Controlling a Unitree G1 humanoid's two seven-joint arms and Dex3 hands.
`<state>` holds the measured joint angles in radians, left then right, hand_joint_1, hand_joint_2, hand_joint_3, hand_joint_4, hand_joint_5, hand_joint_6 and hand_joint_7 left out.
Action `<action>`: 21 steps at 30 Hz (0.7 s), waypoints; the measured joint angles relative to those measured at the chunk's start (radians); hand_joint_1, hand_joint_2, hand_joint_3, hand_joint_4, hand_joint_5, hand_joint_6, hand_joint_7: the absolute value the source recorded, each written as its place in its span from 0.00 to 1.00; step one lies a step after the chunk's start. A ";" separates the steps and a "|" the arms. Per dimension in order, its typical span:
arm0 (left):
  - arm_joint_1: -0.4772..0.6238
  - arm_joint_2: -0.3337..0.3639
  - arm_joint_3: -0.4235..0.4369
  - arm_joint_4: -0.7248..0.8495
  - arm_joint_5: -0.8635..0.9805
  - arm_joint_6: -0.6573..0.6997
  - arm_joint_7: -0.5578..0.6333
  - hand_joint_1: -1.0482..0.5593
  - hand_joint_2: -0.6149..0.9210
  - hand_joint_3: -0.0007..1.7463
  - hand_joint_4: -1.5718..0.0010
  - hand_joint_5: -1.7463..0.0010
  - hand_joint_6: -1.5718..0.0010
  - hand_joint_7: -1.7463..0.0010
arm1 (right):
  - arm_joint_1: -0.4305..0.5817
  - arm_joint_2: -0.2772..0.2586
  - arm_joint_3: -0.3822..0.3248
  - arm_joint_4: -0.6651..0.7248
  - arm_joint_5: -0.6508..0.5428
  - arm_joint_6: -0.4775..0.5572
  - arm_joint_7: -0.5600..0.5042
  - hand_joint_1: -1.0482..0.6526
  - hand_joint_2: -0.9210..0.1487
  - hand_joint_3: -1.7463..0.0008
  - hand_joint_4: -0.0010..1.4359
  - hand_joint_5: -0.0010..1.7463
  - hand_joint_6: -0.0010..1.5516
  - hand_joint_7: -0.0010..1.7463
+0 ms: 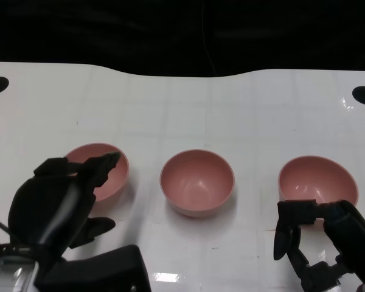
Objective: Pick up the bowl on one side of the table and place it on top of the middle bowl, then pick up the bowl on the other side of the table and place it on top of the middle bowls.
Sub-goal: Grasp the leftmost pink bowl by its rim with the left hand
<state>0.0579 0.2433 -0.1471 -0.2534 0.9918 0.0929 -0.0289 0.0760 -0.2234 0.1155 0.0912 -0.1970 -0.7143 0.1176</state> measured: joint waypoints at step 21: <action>-0.282 0.023 -0.220 0.455 0.149 0.215 -0.033 0.35 1.00 0.01 0.60 0.91 0.67 0.99 | 0.004 0.006 0.003 -0.003 0.007 -0.002 0.009 0.80 0.80 0.00 0.70 0.99 0.61 0.80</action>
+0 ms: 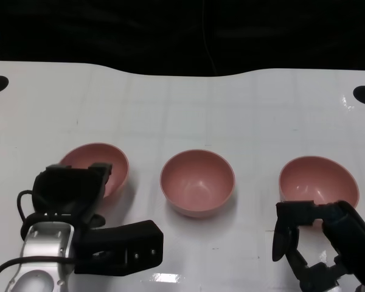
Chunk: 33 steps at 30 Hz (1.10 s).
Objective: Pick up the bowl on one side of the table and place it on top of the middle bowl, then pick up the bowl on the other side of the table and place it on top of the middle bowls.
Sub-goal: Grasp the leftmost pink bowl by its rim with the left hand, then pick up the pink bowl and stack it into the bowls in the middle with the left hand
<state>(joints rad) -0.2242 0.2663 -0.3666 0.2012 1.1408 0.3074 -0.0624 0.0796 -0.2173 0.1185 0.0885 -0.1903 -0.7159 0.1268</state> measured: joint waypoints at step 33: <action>-0.102 0.081 -0.025 0.050 -0.205 -0.318 0.372 0.54 0.85 0.32 0.49 0.00 0.57 0.07 | 0.004 0.000 -0.002 -0.018 -0.008 0.017 0.009 0.81 0.81 0.00 0.69 0.99 0.61 0.79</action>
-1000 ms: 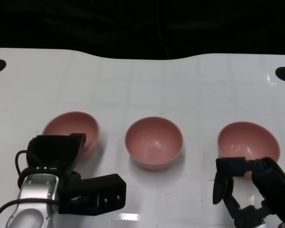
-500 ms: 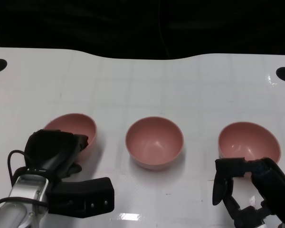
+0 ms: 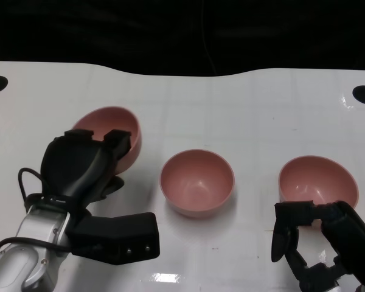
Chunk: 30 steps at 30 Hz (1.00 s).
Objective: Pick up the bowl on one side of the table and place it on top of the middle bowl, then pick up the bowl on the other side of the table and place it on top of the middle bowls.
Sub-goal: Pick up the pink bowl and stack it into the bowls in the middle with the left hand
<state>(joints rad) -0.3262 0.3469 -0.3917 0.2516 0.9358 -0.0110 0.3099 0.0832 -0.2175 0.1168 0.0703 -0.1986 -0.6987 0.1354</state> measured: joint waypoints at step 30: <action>-0.172 -0.107 -0.133 0.167 -0.076 -0.311 -0.056 0.50 0.78 0.46 0.47 0.04 0.46 0.30 | -0.001 0.000 -0.001 0.015 0.001 -0.007 0.000 0.81 0.81 0.00 0.69 1.00 0.61 0.79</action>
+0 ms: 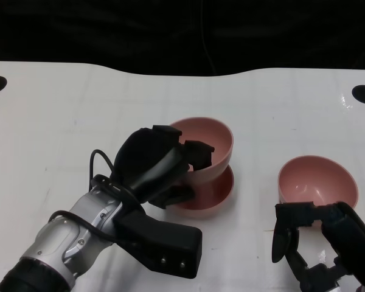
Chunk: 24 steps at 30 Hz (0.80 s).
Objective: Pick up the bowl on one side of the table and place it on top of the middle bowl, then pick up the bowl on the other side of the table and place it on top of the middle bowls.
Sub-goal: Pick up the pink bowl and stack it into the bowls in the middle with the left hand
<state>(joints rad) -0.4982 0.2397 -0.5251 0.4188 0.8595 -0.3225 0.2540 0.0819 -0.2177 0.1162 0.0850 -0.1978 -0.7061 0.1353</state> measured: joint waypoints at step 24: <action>0.063 0.081 0.015 -0.238 -0.025 0.143 -0.334 0.14 1.00 0.29 0.99 0.93 0.93 0.99 | -0.002 0.000 0.004 0.003 -0.001 -0.011 0.001 0.77 0.83 0.00 0.68 1.00 0.60 0.78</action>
<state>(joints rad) -0.4347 0.3203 -0.5097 0.1807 0.8348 -0.1795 -0.0801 0.0795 -0.2174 0.1201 0.0883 -0.1992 -0.7173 0.1360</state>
